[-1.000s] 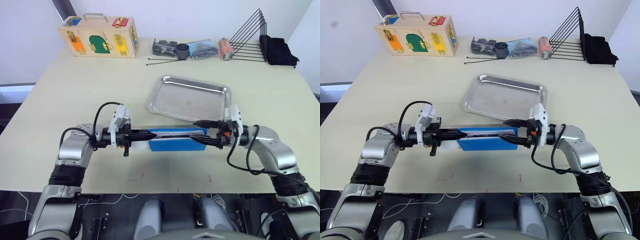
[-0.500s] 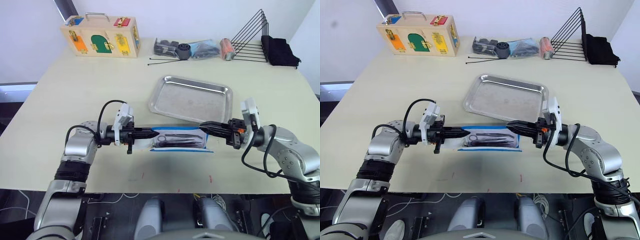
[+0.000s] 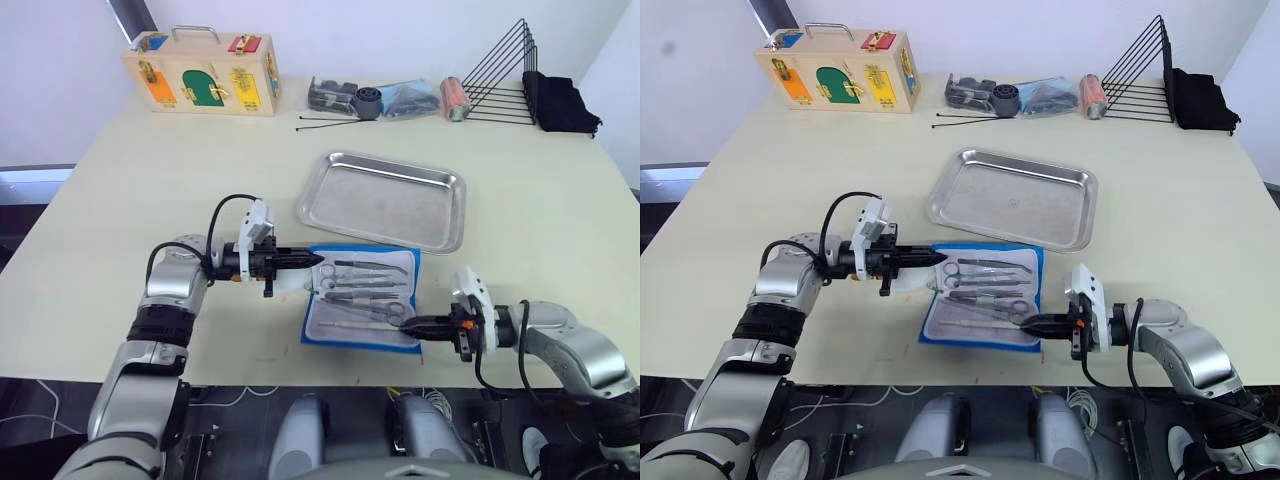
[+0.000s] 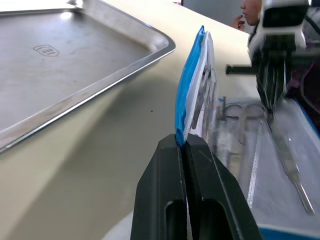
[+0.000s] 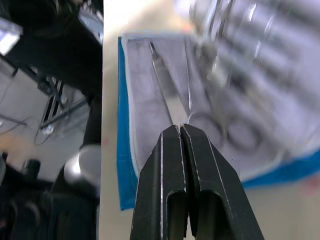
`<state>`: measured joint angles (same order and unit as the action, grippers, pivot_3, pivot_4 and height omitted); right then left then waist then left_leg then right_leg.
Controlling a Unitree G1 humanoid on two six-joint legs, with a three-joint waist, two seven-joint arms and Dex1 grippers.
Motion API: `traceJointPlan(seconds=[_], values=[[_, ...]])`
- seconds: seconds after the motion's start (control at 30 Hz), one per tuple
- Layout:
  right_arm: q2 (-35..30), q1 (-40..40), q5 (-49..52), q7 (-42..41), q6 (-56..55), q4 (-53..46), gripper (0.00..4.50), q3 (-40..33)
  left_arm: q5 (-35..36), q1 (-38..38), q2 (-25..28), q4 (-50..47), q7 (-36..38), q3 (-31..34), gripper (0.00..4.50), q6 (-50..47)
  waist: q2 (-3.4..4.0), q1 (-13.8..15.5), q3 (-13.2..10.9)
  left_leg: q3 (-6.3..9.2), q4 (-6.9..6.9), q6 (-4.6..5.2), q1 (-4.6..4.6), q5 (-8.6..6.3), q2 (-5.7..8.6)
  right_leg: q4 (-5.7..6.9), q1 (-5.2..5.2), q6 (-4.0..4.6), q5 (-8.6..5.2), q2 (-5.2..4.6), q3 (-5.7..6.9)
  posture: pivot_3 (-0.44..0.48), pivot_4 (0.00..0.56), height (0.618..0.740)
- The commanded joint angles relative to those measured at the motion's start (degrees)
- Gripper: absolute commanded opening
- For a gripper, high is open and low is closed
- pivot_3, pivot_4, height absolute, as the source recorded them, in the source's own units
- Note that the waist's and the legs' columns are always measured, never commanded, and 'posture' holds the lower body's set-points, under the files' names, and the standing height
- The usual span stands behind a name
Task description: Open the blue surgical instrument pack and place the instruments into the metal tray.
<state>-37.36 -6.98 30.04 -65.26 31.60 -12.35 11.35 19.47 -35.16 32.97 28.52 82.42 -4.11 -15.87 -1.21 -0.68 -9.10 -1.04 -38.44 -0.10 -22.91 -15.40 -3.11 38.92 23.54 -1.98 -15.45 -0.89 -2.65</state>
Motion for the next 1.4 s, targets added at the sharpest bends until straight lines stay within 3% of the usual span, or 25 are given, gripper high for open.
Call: traceJointPlan(seconds=[0.03,0.33,0.6,0.83,1.4], values=[[-1.10,0.58,-1.31,-1.92,-1.90,0.00,0.06,0.62,-3.74,-2.31,-1.34,6.23,-1.50,-1.93,0.00,2.20,0.01,-0.01,0.02,0.01,0.00,0.00,0.02,0.00,0.00,0.00,-0.02,0.00,0.00,0.00,0.01,0.000,0.150,0.740],[-1.37,1.34,-6.12,-1.95,-5.00,1.69,0.06,2.68,-11.16,-8.60,-3.94,19.67,-5.00,-4.85,0.00,5.93,0.04,0.00,0.46,0.04,0.00,0.00,0.13,0.00,0.02,-0.01,-0.12,-0.01,0.00,0.00,0.01,0.000,0.150,0.740],[-0.60,0.18,-9.10,-1.52,-8.56,1.91,0.06,3.38,-15.47,-10.83,-4.82,22.85,-5.31,-7.51,0.00,2.32,0.31,-0.07,0.88,0.04,0.00,0.00,0.22,0.00,0.03,-0.02,-0.20,-0.02,-0.01,0.01,0.00,0.000,0.150,0.740],[-0.66,-0.51,-8.42,-2.47,-9.10,0.62,0.06,2.73,-16.56,-8.97,-4.96,16.94,-2.33,-10.06,0.00,-3.69,0.45,-0.10,1.07,0.04,0.00,0.00,0.24,0.00,0.03,-0.02,-0.20,-0.02,-0.02,0.02,-0.02,0.000,0.150,0.740],[-1.50,-1.89,-11.24,-4.02,-11.52,0.73,0.06,4.12,-16.49,-3.31,-3.01,5.93,-5.41,-9.53,0.00,-12.93,0.51,-0.17,1.11,0.04,0.02,0.01,0.23,-0.01,0.03,-0.05,-0.20,-0.02,-0.02,0.02,-0.03,0.000,0.150,0.740]])
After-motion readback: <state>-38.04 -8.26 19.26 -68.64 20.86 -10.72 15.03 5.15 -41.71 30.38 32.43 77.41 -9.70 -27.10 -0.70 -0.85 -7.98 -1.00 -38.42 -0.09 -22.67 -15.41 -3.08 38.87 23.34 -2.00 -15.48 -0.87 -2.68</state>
